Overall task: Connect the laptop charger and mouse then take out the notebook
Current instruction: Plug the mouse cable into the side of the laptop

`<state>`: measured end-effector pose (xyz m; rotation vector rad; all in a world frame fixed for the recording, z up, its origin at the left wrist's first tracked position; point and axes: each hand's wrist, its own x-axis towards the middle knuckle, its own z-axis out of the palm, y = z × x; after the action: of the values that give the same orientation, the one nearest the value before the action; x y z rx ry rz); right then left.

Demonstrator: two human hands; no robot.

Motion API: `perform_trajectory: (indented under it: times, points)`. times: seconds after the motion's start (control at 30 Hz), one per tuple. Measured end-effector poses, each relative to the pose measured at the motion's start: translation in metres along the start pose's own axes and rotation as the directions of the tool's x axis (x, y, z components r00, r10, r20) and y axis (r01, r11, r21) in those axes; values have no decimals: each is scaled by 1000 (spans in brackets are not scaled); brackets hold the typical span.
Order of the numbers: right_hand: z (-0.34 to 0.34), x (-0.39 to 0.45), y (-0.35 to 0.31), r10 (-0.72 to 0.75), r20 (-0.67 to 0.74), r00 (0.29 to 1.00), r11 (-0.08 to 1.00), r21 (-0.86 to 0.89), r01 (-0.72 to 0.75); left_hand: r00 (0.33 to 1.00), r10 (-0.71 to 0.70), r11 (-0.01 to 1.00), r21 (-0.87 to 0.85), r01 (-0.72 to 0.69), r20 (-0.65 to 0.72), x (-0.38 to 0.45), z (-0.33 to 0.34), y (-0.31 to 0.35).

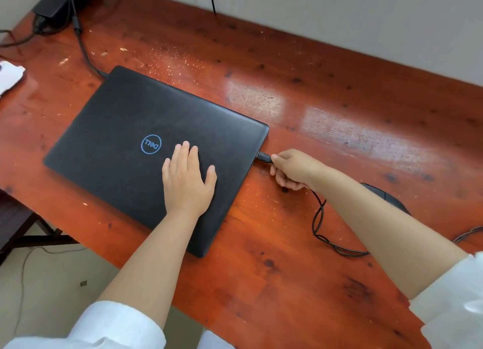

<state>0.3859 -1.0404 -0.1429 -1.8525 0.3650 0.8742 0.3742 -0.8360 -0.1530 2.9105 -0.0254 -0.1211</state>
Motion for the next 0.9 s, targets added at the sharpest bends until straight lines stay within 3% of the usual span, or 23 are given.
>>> perform_trajectory:
  times: [0.07, 0.3, 0.4, 0.47, 0.6, 0.63, 0.7, 0.8, 0.9]
  points:
    - [4, 2, 0, -3, -42, 999, 1000, -13, 2, 1000, 2, 1000, 9, -2, -2, 0, 0, 0]
    - [-3, -1, -5, 8, 9, 1000, 997, -76, -8, 1000, 5, 1000, 23, -5, -2, 0, 2, 1]
    - [1, -5, -13, 6, -14, 1000, 938, -346, -11, 1000, -1, 1000, 23, 1, -1, 0, 1, 1]
    - [4, -14, -14, -108, -144, 984, 812, -583, 4, 1000, 6, 1000, 13, -6, 6, -1, 0, 2]
    - [-12, -47, 18, -434, -374, 820, 736, -672, 82, 984, 153, 988, 5, -154, 90, 0, -1, 1]
    - [-22, -58, 32, -437, -378, 816, 705, -708, 49, 980, 174, 984, 8, -176, 101, 0, -2, 0]
    - [-40, -80, 64, -305, -350, 886, 656, -752, -71, 977, 185, 982, 6, -187, 106, 0, -4, 1]
    - [-47, -110, 98, -90, -329, 940, 701, -691, -175, 977, 187, 982, -2, -188, 98, -2, -5, 2]
    - [-44, -121, 108, -98, -369, 924, 737, -651, -182, 976, 195, 981, -9, -195, 94, -2, -5, 1]
